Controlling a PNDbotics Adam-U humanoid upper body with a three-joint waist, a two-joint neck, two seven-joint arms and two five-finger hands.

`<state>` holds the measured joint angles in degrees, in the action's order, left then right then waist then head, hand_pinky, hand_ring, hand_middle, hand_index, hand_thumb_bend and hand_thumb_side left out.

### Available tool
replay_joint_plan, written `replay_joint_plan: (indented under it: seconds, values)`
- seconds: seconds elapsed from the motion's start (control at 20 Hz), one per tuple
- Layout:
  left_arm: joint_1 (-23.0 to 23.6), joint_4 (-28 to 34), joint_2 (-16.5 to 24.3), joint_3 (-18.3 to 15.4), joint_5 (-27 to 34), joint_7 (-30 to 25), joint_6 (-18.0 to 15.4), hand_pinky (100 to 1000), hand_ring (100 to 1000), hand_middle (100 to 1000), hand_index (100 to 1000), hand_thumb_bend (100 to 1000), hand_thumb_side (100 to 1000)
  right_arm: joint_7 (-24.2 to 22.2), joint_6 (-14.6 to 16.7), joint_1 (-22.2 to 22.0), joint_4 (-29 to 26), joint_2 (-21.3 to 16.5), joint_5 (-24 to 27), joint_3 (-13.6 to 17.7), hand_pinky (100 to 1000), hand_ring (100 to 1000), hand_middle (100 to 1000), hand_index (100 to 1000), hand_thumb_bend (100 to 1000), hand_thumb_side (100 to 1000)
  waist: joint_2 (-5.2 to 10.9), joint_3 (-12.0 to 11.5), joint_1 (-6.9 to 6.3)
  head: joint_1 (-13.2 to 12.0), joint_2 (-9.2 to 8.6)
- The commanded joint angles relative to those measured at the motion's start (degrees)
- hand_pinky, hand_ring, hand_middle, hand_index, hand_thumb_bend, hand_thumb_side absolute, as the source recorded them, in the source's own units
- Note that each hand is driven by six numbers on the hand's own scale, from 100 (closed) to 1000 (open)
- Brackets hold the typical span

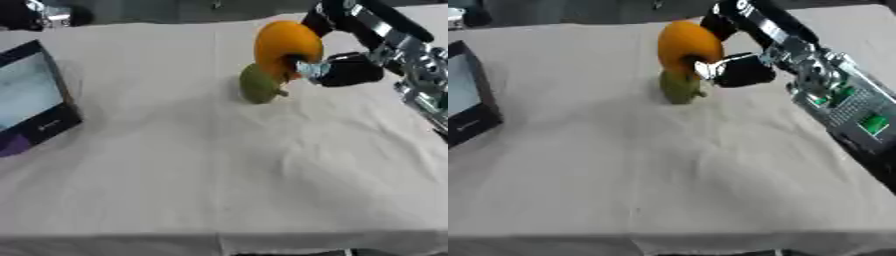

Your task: Pick up the objects with one hand, pass them to the other hand, and then place them into the box on the other side of the table.

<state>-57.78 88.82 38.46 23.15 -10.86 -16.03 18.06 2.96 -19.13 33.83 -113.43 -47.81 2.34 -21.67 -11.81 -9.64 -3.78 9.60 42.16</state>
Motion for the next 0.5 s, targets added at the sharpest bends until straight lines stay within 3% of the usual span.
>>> replay_joint_plan:
  seconds: [0.05, 0.5]
  values:
    - [-2.3, 2.6, -0.2, 1.4, 0.1, -3.3, 0.1, 806, 755, 777, 828, 719, 439, 1.2, -0.5, 1.3, -1.2, -0.4, 0.7, 0.3, 689, 616, 467, 534, 224, 100, 2.37, -0.3, -0.69, 0.3, -0.79]
    - [-5.7, 4.3, -4.3, 6.1, -0.3, -9.2, 2.4, 814, 767, 802, 862, 748, 402, 1.9, -0.2, 2.1, -1.2, 0.1, 0.4, -0.5, 691, 617, 468, 534, 221, 100, 2.52, -1.0, -1.00, 0.4, -0.93]
